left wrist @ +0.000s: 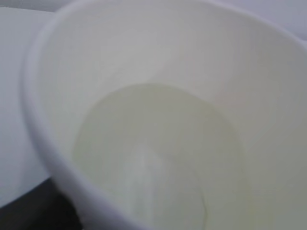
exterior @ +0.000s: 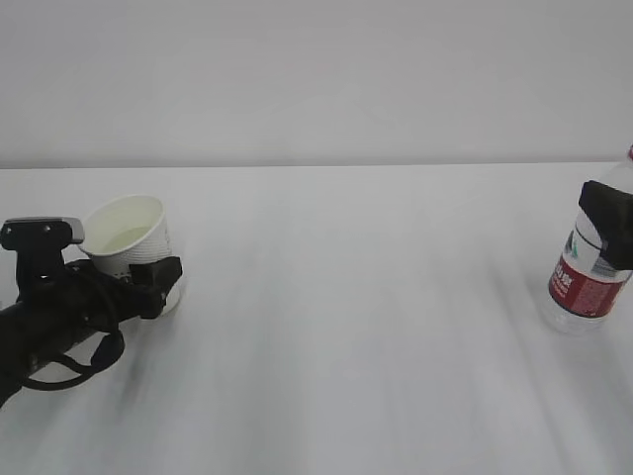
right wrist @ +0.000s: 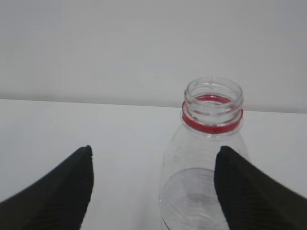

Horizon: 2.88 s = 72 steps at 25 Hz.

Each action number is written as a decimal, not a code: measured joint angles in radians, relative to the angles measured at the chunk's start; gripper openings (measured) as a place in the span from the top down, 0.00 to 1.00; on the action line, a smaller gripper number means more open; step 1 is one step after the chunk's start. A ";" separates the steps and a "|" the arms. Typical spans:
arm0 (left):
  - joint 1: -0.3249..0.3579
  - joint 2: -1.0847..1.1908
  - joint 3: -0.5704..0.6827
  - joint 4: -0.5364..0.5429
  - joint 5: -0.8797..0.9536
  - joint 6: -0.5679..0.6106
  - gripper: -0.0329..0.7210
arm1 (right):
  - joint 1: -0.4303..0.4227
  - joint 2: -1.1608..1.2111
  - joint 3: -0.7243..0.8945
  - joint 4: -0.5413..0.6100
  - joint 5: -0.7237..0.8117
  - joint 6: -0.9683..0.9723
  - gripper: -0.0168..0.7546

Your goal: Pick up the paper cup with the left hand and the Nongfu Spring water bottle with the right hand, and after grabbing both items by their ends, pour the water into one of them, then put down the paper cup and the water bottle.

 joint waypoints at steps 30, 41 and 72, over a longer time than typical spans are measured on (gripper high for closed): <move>0.000 -0.042 0.055 -0.003 0.002 0.000 0.04 | 0.000 0.000 0.000 0.000 0.000 0.000 0.21; 0.000 -0.049 0.074 0.002 -0.004 0.000 0.04 | 0.000 0.000 0.000 0.000 0.000 0.000 0.21; 0.000 -0.060 0.125 0.011 -0.011 0.053 0.13 | 0.000 0.000 0.000 0.000 -0.003 0.000 0.21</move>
